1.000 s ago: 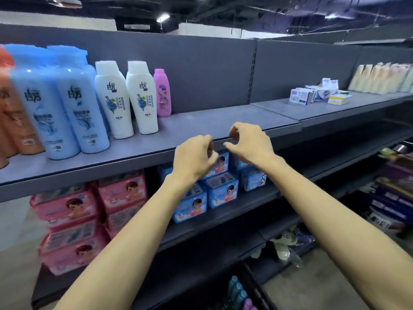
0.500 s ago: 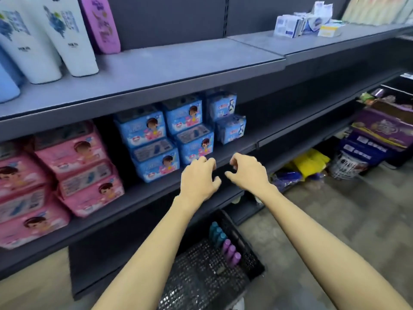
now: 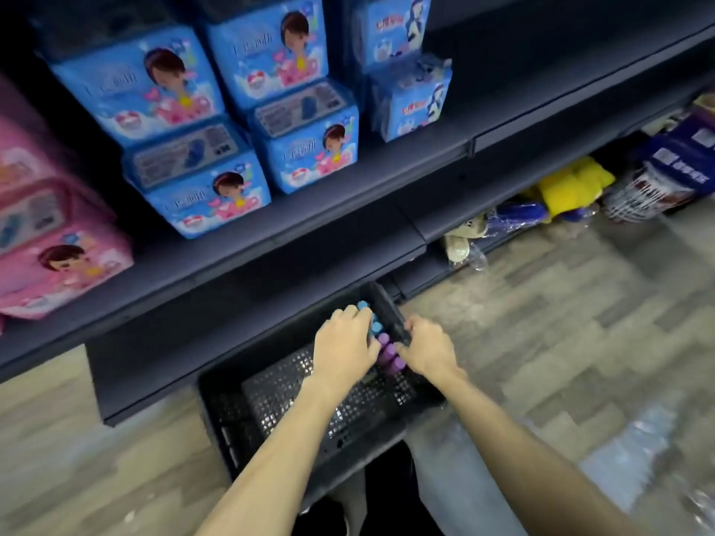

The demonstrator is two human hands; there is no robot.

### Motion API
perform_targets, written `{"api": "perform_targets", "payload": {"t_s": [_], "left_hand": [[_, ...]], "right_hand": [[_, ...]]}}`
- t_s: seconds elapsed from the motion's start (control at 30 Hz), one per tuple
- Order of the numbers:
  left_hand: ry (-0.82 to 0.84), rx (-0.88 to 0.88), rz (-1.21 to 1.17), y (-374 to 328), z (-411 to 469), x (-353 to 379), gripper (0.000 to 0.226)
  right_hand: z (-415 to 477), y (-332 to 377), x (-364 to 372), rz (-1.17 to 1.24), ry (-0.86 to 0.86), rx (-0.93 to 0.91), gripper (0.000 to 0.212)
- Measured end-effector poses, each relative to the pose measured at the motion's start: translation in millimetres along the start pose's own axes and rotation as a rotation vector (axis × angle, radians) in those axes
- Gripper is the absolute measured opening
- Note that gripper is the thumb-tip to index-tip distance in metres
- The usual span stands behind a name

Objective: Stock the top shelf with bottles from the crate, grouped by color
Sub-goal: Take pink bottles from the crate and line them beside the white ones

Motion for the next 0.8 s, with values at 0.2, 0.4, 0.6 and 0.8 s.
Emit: {"api": "perform_targets", "payload": {"t_s": [0.2, 0.4, 0.6, 0.8], "left_hand": [[0.108, -0.118, -0.047, 18, -3, 71, 0.025], [0.175, -0.217, -0.107, 32, 0, 125, 0.025], [0.208, -0.276, -0.137, 43, 5, 160, 0.024], [0.197, -0.296, -0.158, 52, 3, 186, 0.021]], "right_hand": [[29, -31, 88, -0.037, 0.167, 0.063, 0.044], [70, -49, 154, -0.117, 0.301, 0.051, 0.062], [97, -60, 200, -0.158, 0.341, 0.047, 0.046], [108, -61, 235, -0.07, 0.262, 0.115, 0.041]]}}
Point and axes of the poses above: each hand's wrist, its own z-axis towards the middle knuckle, its own x-axis out of the palm, y = z × x, the point moved 2 cm from there along z, towards the middle knuckle, and after that the axes turned 10 degrees about -z, right-handed, at the moved point
